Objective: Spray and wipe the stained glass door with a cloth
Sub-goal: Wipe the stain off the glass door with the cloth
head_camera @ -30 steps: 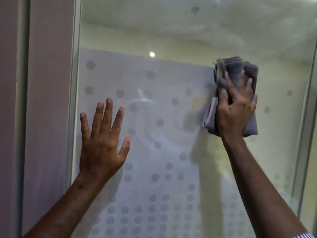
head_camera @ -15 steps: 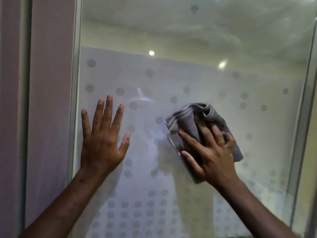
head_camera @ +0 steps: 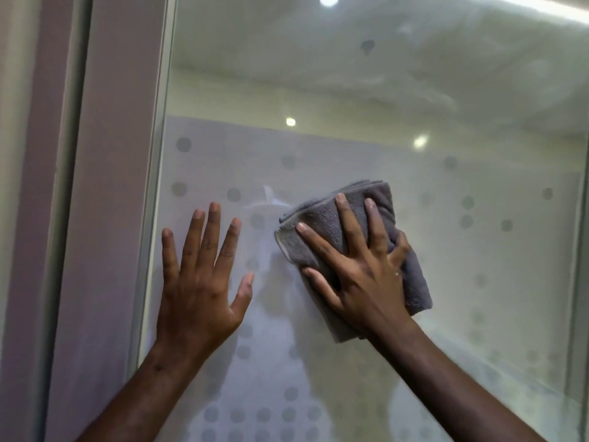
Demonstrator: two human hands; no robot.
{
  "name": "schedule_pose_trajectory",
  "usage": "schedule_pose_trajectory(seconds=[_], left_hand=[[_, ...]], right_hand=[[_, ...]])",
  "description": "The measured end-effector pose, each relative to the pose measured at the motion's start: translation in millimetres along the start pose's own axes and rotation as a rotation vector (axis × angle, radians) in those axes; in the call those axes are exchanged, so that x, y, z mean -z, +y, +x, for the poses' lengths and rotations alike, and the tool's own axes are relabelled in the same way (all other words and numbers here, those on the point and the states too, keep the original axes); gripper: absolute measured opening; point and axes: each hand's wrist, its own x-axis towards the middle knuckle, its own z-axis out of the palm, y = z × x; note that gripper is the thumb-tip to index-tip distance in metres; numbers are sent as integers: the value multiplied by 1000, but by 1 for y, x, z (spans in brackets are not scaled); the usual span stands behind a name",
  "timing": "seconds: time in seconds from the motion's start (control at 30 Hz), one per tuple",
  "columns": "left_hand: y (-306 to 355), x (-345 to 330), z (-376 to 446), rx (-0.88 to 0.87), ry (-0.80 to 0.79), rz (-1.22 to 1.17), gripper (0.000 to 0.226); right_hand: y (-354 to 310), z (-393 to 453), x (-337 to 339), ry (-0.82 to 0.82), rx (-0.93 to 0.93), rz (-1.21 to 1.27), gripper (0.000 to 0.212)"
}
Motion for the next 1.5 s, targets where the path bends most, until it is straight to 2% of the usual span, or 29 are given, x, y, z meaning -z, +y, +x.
schedule_pose_trajectory(seconds=[0.17,0.3,0.47,0.63,0.77,0.87,1.0,1.1,1.2,1.4,1.5], left_hand=[[0,2,0,-7,5,12,78],[-2,0,0,-17,2,-10,77],[-4,-2,-1,-14,-4,-11,76],[-2,-2,-1,-1,2,-26,76],[0,-2,-1,4,10,-15,77],[-1,-2,-1,3,12,-8,77],[0,-2,-1,-8,14,-8,77],[-1,-3,0,-8,38,-22,78],[-3,-4,-2,-4,70,-47,84],[-3,1,-1,-13,12,-52,105],[-1,1,0,-4,1,-27,111]], right_hand=[[-22,71,7,56,33,52,53],[-9,115,14,121,-21,81,51],[49,134,19,203,-301,82,52],[120,94,20,236,-634,119,53],[119,104,21,275,-698,226,50],[87,130,23,263,-589,228,48],[22,142,24,179,-268,205,48],[-22,118,17,98,25,177,48],[-35,69,8,55,202,154,46],[-3,-26,-9,102,301,78,45],[16,-7,-8,193,127,70,42]])
